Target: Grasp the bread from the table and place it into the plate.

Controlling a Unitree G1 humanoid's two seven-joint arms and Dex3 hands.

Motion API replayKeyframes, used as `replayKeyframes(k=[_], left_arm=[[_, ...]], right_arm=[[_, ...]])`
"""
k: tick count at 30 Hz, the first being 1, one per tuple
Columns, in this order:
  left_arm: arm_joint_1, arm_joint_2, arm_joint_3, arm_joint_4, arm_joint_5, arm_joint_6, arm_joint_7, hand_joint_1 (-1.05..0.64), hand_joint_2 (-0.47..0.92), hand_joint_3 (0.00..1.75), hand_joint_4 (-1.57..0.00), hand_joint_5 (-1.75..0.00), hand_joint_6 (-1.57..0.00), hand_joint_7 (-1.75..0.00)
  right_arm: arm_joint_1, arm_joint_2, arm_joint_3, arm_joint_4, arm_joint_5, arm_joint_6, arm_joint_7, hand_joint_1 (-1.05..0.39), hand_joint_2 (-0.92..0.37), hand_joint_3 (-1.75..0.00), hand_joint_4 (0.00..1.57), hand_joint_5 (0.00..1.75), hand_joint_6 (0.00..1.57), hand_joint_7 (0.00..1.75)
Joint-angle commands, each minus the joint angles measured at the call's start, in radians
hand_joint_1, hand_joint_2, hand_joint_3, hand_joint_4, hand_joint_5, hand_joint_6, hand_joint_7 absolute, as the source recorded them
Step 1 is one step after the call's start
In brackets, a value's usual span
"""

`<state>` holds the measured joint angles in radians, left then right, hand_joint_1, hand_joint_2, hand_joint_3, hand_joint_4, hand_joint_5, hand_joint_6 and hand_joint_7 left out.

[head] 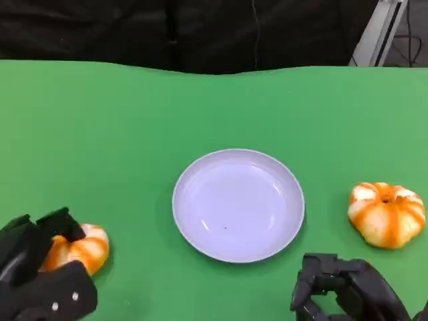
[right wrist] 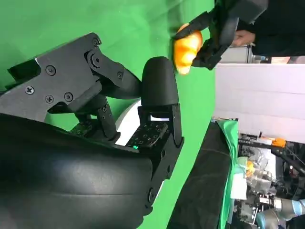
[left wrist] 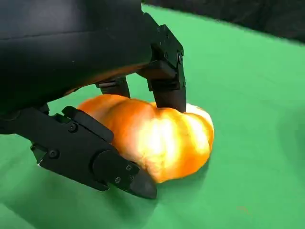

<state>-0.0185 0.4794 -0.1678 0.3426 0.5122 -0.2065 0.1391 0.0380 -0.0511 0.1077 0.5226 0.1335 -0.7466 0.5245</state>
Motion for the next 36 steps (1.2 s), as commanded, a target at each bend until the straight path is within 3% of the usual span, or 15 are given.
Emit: replayKeyframes(k=[1,23,36], left_arm=[[0.046,0.027,0.032,-0.115,0.01,0.02,-0.013,-0.07,0.85,0.0,-0.43,-1.67,-0.55,-1.44],[0.072,0.002,0.054,-0.263,0.033,0.066,-0.033,-0.1,0.84,0.0,-0.39,-1.73,-0.57,-1.42],[0.007,-0.075,0.015,-0.416,0.06,0.138,-0.098,-0.1,0.83,0.0,-0.41,-1.68,-0.62,-1.29]], right_arm=[[-0.004,-0.009,-0.004,0.002,0.004,-0.005,0.002,-0.11,-0.6,-1.0,0.83,1.56,0.84,1.29],[0.0,-0.008,-0.003,0.0,-0.005,-0.01,-0.003,-0.13,-0.59,-1.01,0.82,1.56,0.84,1.29],[-0.013,0.0,0.002,0.015,-0.011,-0.021,-0.014,-0.12,-0.58,-1.04,0.82,1.57,0.84,1.31]])
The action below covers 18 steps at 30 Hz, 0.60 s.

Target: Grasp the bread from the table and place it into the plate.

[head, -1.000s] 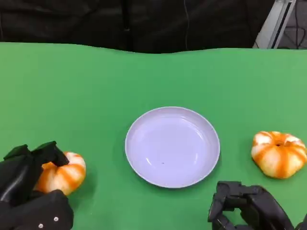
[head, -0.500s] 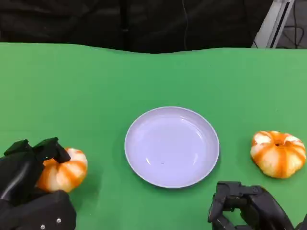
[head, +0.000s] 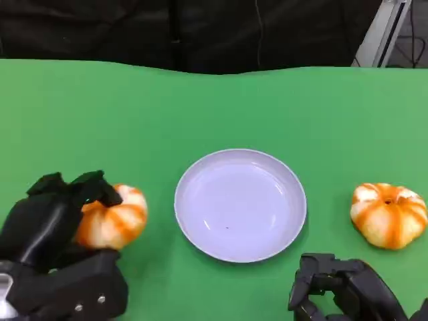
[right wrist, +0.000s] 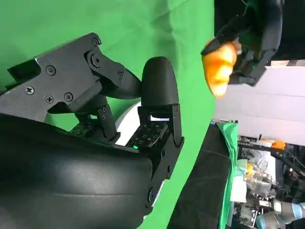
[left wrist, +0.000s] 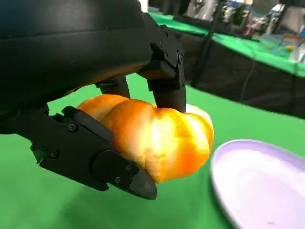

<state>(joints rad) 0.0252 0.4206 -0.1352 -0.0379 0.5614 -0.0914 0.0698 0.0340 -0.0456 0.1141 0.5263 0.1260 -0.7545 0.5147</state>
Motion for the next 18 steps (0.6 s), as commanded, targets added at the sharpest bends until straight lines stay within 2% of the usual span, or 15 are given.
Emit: replayKeyframes(k=[1,12,18], left_arm=[[-0.042,-0.021,-0.02,-0.038,0.013,0.026,-0.031,-0.08,0.83,0.0,-0.43,-1.66,-0.65,-1.25],[-0.114,-0.076,-0.065,-0.031,0.029,0.023,-0.044,-0.1,0.81,0.0,-0.43,-1.64,-0.67,-1.18],[-0.225,-0.162,-0.135,0.06,0.032,0.003,-0.031,-0.1,0.81,0.0,-0.43,-1.6,-0.69,-1.12]], right_arm=[[-0.01,-0.005,-0.004,0.014,-0.003,-0.014,-0.004,-0.12,-0.57,-1.05,0.83,1.56,0.84,1.31],[-0.017,0.003,0.003,-0.002,-0.018,-0.006,-0.026,-0.11,-0.56,-1.07,0.83,1.54,0.84,1.29],[-0.027,0.009,0.003,0.009,-0.031,-0.003,-0.047,-0.12,-0.57,-1.04,0.84,1.54,0.85,1.27]])
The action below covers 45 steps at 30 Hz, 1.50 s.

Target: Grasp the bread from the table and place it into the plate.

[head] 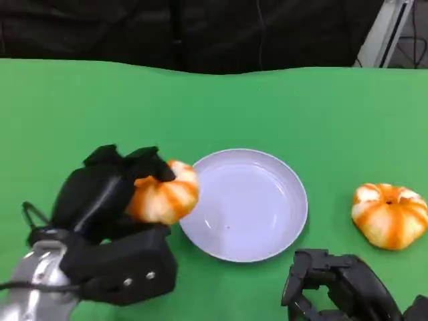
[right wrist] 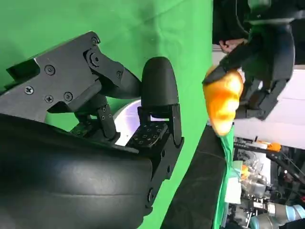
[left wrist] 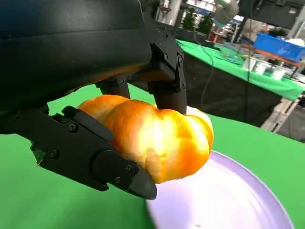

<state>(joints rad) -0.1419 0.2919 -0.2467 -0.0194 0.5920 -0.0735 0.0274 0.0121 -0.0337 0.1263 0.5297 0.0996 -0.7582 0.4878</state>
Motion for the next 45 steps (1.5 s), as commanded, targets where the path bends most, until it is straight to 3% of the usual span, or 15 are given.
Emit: replayKeyframes(k=[1,8,12,16,38,45], left_arm=[[-0.063,-0.039,-0.026,0.05,0.0,-0.018,0.014,-0.1,0.82,0.0,-0.44,-1.58,-0.7,-1.08],[-0.07,-0.045,-0.024,0.062,0.002,-0.028,0.016,-0.09,0.82,0.0,-0.45,-1.56,-0.74,-1.02],[-0.196,-0.141,-0.093,0.187,0.002,-0.023,0.008,-0.11,0.82,0.0,-0.42,-1.57,-0.7,-1.05],[-0.234,-0.162,-0.112,0.256,0.0,-0.03,0.012,-0.1,0.8,0.0,-0.43,-1.53,-0.69,-1.06],[-0.28,-0.188,-0.166,0.369,0.004,-0.052,0.004,-0.12,0.8,0.0,-0.38,-1.57,-0.66,-1.09],[-0.301,-0.193,-0.192,0.413,0.001,-0.058,-0.006,-0.11,0.8,0.0,-0.39,-1.54,-0.69,-1.01]], right_arm=[[-0.005,-0.003,-0.009,0.007,-0.007,0.0,-0.023,-0.13,-0.57,-1.04,0.84,1.54,0.85,1.27],[-0.005,-0.004,-0.005,0.007,-0.009,-0.001,-0.029,-0.13,-0.57,-1.04,0.84,1.54,0.85,1.27],[-0.008,0.001,-0.003,0.017,-0.012,-0.007,-0.035,-0.15,-0.55,-1.07,0.85,1.54,0.86,1.26],[-0.008,0.002,-0.002,0.017,-0.019,-0.008,-0.041,-0.15,-0.54,-1.1,0.86,1.52,0.86,1.25],[-0.006,0.004,0.002,0.011,-0.035,-0.009,-0.05,-0.16,-0.54,-1.1,0.87,1.49,0.87,1.24],[0.002,0.006,0.005,-0.006,-0.031,0.019,-0.049,-0.17,-0.54,-1.11,0.88,1.5,0.88,1.24]])
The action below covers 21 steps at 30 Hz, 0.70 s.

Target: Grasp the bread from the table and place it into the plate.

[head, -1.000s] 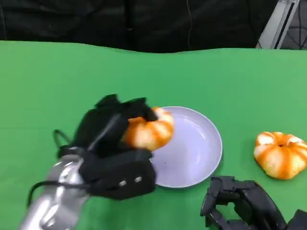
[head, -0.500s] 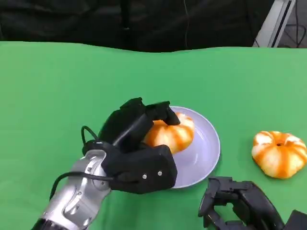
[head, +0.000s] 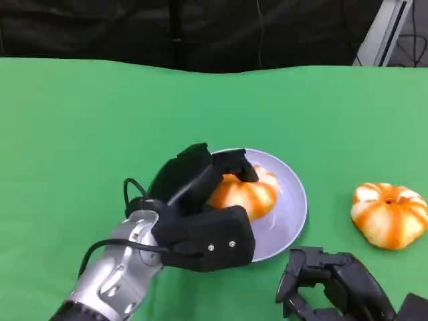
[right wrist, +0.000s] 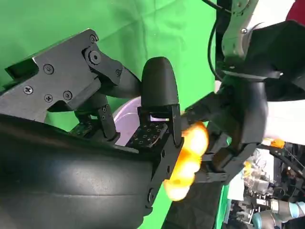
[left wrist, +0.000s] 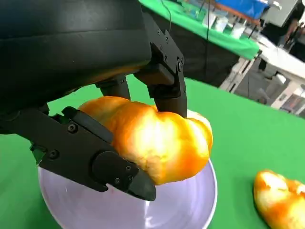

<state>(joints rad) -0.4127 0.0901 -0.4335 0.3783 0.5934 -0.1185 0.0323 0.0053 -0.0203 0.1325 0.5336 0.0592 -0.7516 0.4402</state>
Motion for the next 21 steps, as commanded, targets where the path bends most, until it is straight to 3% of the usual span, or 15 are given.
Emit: replayKeyframes(k=[1,21], left_arm=[[-0.033,0.01,-0.007,0.02,0.0,-0.013,-0.011,-0.11,0.81,0.0,-0.39,-1.53,-0.69,-1.0],[-0.082,-0.002,-0.018,0.155,-0.022,-0.062,-0.022,-0.15,0.8,0.0,-0.43,-1.4,-0.73,-0.87]], right_arm=[[0.008,-0.007,-0.001,-0.009,0.009,0.012,-0.001,-0.17,-0.53,-1.11,0.89,1.5,0.88,1.23],[0.007,-0.004,0.001,0.002,0.011,-0.002,0.01,-0.15,-0.56,-1.08,0.89,1.47,0.88,1.2]])
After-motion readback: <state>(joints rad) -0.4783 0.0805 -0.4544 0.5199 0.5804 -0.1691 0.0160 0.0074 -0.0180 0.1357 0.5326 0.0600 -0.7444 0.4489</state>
